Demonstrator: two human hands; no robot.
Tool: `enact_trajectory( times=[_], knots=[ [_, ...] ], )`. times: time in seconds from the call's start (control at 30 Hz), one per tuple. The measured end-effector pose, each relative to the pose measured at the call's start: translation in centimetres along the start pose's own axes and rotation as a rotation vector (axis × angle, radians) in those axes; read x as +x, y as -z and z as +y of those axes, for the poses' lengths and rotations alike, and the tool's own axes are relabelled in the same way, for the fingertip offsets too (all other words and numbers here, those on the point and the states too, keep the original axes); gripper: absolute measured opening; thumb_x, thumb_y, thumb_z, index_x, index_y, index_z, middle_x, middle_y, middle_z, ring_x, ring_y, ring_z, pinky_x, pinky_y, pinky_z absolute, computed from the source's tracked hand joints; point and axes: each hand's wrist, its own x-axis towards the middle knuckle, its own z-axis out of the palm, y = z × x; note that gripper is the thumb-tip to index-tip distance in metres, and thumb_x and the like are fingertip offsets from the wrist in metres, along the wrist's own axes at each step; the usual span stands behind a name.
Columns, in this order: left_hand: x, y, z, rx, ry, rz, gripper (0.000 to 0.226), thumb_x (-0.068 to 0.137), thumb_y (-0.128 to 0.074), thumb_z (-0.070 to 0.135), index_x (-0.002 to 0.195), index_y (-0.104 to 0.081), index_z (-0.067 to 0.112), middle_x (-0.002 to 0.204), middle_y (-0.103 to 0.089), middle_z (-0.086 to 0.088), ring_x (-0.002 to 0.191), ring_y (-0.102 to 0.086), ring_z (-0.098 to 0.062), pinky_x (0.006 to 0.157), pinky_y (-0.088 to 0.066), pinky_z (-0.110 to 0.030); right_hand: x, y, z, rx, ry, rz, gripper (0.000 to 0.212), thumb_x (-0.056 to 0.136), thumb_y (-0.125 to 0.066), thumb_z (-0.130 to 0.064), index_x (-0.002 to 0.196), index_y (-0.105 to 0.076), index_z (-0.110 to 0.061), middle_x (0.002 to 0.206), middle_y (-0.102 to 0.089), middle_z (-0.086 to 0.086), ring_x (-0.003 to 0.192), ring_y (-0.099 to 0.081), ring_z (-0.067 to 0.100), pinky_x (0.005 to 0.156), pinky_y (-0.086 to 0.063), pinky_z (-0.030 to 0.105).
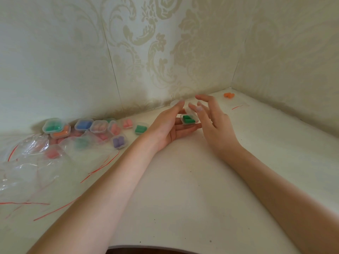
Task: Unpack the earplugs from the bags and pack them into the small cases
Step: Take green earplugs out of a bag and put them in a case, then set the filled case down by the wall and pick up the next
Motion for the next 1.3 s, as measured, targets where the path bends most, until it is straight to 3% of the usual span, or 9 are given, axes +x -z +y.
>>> enact_trajectory(
  times=[0.13,0.37,0.47,0.57,0.63,0.73,0.87,1.13,1.3],
  knots=[
    [0.1,0.2,-0.3,0.034,-0.057,-0.036,0.014,0.096,-0.054,0.014,0.106,-0.059,0.007,0.101,-0.068,-0.016,0.076,-0.072,-0.021,0.068,-0.058,-0.025,0.1,-0.1,0.4,-0.036,-0.015,-0.091,0.045,0.102,-0.032,-0.033,0.146,-0.029,-0.025,0.110,-0.069,0.010,0.113,-0.042,0.005,0.076,-0.033,-0.005],
    [0.0,0.2,-0.6,0.134,-0.137,0.001,0.035,0.094,-0.054,0.003,0.126,-0.041,0.010,0.094,-0.067,-0.018,0.075,-0.071,-0.024,0.075,-0.059,-0.031,0.5,0.1,1.0,0.017,-0.089,-0.050,0.047,0.101,-0.033,-0.038,0.147,-0.024,-0.030,0.136,-0.055,-0.002,0.115,-0.038,-0.012,0.077,-0.030,-0.007],
    [-0.3,0.8,0.0,0.597,-0.295,0.121,0.025,0.091,-0.061,0.018,0.107,-0.042,0.017,0.088,-0.069,-0.013,0.070,-0.070,-0.017,0.074,-0.057,-0.030,0.5,0.0,1.1,-0.017,-0.051,-0.078,0.047,0.101,-0.038,-0.033,0.146,-0.026,-0.027,0.141,-0.050,-0.002,0.118,-0.035,-0.017,0.081,-0.024,-0.009],
    [-0.8,2.4,1.6,1.169,-0.545,0.237,0.015,0.092,-0.057,0.027,0.092,-0.043,0.022,0.065,-0.057,-0.004,0.055,-0.053,-0.018,0.053,-0.039,-0.019,0.4,-0.1,1.1,-0.056,-0.025,-0.050,0.044,0.100,-0.041,-0.031,0.143,-0.030,-0.025,0.139,-0.051,-0.005,0.126,-0.037,-0.007,0.086,-0.025,-0.007],
    [-1.1,3.6,2.7,1.284,-0.618,0.321,0.007,0.093,-0.052,0.027,0.091,-0.050,0.021,0.071,-0.060,-0.004,0.062,-0.054,-0.023,0.057,-0.042,-0.028,0.4,0.0,1.2,-0.072,-0.025,-0.017,0.041,0.100,-0.041,-0.029,0.141,-0.033,-0.024,0.137,-0.052,-0.007,0.126,-0.041,-0.005,0.089,-0.028,-0.003],
    [-1.1,6.3,3.8,1.427,-0.580,0.564,0.019,0.097,-0.043,0.024,0.094,-0.059,0.014,0.087,-0.062,-0.008,0.082,-0.057,-0.029,0.072,-0.044,-0.038,0.7,0.3,1.7,-0.108,-0.055,0.047,0.037,0.100,-0.040,-0.031,0.137,-0.037,-0.022,0.133,-0.056,-0.007,0.127,-0.045,0.009,0.098,-0.034,0.022],
    [-0.4,8.8,3.4,1.495,-0.326,0.673,0.024,0.096,-0.040,0.015,0.091,-0.063,0.011,0.103,-0.063,-0.018,0.096,-0.057,-0.035,0.081,-0.045,-0.039,1.1,1.0,2.6,-0.023,-0.215,0.096,0.031,0.100,-0.038,-0.034,0.130,-0.040,-0.025,0.121,-0.062,-0.007,0.114,-0.050,0.017,0.090,-0.039,0.032],
    [-0.6,7.7,2.6,1.578,-0.462,0.849,0.023,0.089,-0.052,0.003,0.109,-0.061,0.013,0.118,-0.050,-0.016,0.115,-0.042,-0.034,0.089,-0.037,-0.041,1.8,1.6,3.8,-0.005,-0.354,0.111,0.032,0.093,-0.037,-0.006,0.117,-0.049,-0.023,0.111,-0.062,-0.006,0.096,-0.052,0.011,0.062,-0.037,0.018],
    [-0.6,6.6,2.6,1.493,-0.648,0.844,0.033,0.080,-0.052,-0.008,0.098,-0.065,0.015,0.104,-0.058,-0.010,0.102,-0.051,-0.031,0.080,-0.037,-0.037,1.9,2.4,3.9,-0.052,-0.347,0.111,0.037,0.089,-0.037,0.001,0.115,-0.053,-0.019,0.112,-0.060,-0.005,0.102,-0.052,0.011,0.074,-0.039,0.015]
  ],
)
